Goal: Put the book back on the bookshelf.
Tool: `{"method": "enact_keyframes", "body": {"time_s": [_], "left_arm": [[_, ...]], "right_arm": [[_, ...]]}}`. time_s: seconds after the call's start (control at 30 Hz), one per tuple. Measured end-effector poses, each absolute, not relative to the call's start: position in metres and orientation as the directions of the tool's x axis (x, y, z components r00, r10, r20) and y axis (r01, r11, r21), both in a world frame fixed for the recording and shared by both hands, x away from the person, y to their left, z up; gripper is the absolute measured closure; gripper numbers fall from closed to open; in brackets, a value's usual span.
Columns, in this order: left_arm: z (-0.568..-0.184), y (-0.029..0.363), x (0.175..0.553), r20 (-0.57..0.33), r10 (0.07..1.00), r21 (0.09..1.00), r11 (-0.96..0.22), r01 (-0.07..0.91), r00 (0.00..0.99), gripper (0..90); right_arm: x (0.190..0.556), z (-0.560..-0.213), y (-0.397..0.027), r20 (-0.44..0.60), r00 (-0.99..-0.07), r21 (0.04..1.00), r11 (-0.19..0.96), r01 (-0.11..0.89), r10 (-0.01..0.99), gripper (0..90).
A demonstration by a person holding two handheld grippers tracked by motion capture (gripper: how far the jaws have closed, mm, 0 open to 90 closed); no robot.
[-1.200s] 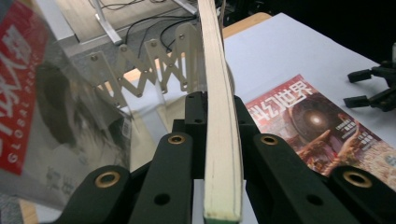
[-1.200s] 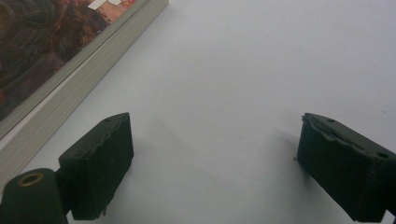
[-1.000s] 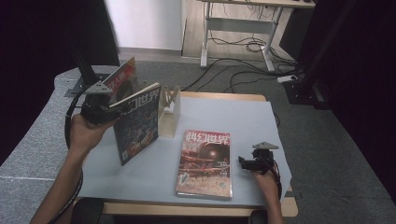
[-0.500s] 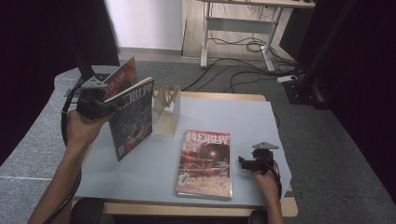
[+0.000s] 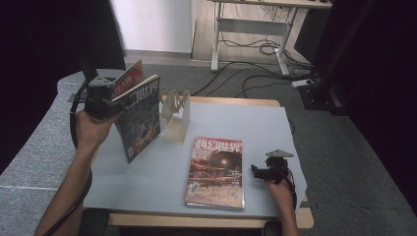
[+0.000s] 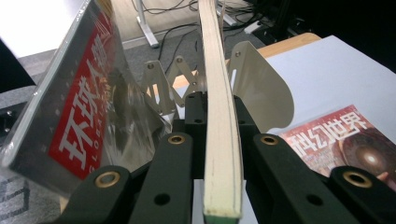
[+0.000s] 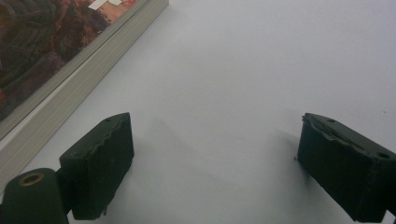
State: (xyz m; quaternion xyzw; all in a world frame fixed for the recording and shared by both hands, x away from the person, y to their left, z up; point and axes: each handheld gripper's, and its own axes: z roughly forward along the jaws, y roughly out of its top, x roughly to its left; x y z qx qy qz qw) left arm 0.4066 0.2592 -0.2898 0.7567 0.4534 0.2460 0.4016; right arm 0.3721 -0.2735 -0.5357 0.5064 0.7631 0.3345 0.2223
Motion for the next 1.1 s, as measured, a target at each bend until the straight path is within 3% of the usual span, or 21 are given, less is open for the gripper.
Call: {"method": "enact_keyframes", "body": {"time_s": [1.1], "left_arm": [[-0.311, 0.234, 0.459, 0.044, 0.938, 0.875, -0.202, 0.44, 0.343, 82.8]], "right_arm": [[0.372, -0.536, -0.274, 0.0, -0.388, 0.737, 0.262, 0.623, 0.921, 10.2]]}}
